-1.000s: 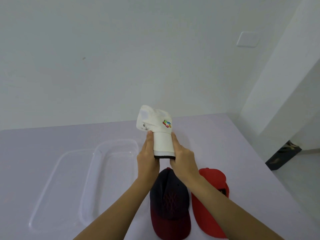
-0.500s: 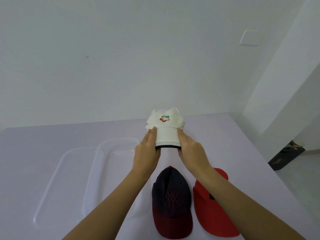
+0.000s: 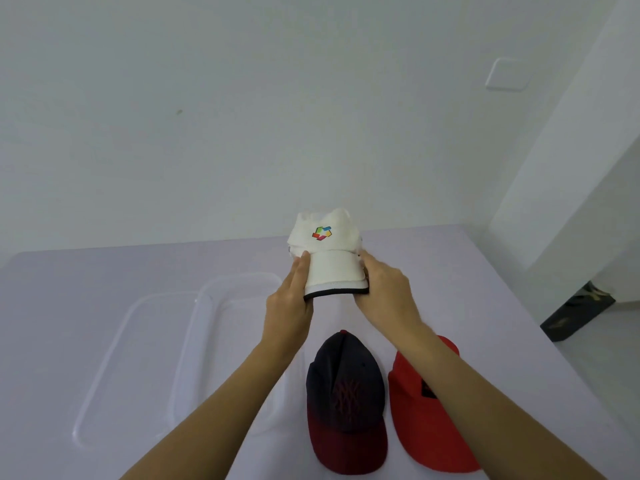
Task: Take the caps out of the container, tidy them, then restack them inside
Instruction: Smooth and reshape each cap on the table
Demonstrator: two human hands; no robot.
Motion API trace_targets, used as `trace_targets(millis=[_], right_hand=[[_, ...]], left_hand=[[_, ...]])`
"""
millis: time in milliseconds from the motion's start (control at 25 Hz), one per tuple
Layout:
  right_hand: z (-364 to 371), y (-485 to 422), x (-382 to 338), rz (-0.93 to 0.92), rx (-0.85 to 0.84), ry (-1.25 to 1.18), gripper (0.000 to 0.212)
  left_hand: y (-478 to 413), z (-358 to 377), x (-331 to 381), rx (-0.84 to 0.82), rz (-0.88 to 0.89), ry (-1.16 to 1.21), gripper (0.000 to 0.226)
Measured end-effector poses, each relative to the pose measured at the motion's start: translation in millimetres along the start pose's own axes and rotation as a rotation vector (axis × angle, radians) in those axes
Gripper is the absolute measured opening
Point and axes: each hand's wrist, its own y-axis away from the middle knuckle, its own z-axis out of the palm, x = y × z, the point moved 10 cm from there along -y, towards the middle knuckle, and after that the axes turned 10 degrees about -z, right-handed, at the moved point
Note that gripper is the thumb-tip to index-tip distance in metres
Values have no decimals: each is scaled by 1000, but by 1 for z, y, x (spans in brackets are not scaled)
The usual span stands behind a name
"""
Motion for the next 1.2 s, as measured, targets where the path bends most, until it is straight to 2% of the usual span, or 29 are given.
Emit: trace_targets(millis=[80, 200, 240, 360, 440, 480, 520, 640, 720, 840, 1040, 1200], right_hand=[[3, -1, -5, -14, -6, -28, 48], [9, 8, -15, 85, 116, -261, 36], [11, 10, -14, 93, 137, -283, 36], [10, 12, -5, 2, 108, -202, 50], [7, 16, 10, -36, 103, -140, 59], [5, 19, 16, -49, 109, -109, 62], [4, 21, 19, -71, 116, -79, 65], [5, 28, 6, -209, 168, -12, 67], [9, 31, -5, -274, 191, 28, 67], [10, 29, -10, -297, 207, 55, 68], [16, 31, -10, -341, 224, 114, 71], [25, 32, -3, -278, 194, 102, 81]], left_hand=[[3, 1, -2, 5, -34, 70, 59], [7, 0, -5, 8, -261, 381, 60], [7, -2, -4, 16, -234, 379, 58], [2, -4, 3, -62, 57, 70, 64], [-1, 8, 1, -339, 129, 30, 79], [-1, 14, -4, -498, 95, 70, 85], [-6, 13, -9, -568, 27, 145, 87], [-47, -10, -24, -446, -249, 546, 78], [-67, -12, -13, -514, -303, 663, 70], [-73, -12, 11, -669, -267, 495, 59], [-75, -12, 28, -751, -210, 334, 35], [-74, -5, 27, -785, -263, 315, 42]])
